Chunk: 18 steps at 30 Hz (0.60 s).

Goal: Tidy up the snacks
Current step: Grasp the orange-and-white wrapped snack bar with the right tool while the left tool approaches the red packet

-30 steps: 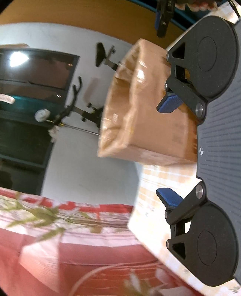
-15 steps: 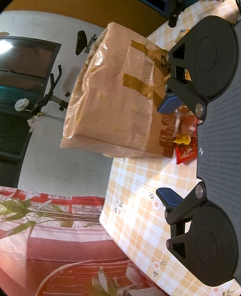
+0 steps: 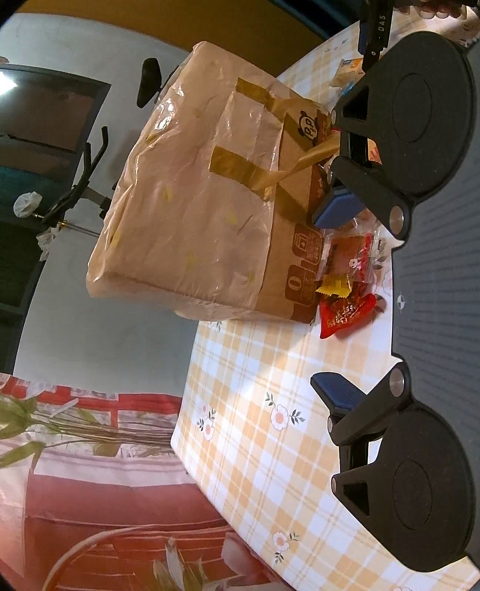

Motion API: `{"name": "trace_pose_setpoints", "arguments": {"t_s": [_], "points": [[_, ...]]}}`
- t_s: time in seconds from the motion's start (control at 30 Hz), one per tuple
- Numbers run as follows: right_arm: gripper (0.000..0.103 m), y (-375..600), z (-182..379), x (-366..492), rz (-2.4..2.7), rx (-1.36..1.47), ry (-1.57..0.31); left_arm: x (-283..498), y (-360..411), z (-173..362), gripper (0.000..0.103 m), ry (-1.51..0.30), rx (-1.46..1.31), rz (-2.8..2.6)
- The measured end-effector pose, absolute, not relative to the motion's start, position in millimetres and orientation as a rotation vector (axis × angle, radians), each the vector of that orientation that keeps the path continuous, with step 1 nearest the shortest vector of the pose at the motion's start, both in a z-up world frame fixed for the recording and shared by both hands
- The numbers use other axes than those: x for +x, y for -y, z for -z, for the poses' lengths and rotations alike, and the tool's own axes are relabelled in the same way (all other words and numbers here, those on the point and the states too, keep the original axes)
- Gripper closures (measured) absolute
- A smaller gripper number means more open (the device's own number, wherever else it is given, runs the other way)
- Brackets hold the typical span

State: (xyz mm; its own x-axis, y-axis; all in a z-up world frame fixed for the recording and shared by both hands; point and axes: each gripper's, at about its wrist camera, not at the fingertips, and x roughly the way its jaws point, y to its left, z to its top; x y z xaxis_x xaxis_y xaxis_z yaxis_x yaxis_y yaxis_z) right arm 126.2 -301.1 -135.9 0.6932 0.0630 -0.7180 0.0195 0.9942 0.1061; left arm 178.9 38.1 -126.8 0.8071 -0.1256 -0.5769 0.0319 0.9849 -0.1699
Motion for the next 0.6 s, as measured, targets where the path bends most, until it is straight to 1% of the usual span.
{"name": "trace_pose_setpoints", "arguments": {"t_s": [0.07, 0.17, 0.47, 0.6], "points": [[0.041, 299.3, 133.9, 127.1, 0.001, 0.067, -0.799, 179.5, -37.7, 127.0, 0.017, -0.63, -0.156, 0.082], [0.042, 302.2, 134.9, 129.9, 0.013, 0.081, -0.797, 179.4, -35.4, 128.2, 0.018, -0.637, -0.151, 0.088], [0.055, 299.3, 147.5, 152.3, 0.08, 0.025, -0.791, 177.8, -36.7, 129.4, 0.018, -0.644, -0.149, 0.091], [0.056, 298.5, 146.5, 148.2, 0.023, 0.026, -0.8, 179.8, -37.9, 131.0, 0.018, -0.654, -0.16, 0.081]]}}
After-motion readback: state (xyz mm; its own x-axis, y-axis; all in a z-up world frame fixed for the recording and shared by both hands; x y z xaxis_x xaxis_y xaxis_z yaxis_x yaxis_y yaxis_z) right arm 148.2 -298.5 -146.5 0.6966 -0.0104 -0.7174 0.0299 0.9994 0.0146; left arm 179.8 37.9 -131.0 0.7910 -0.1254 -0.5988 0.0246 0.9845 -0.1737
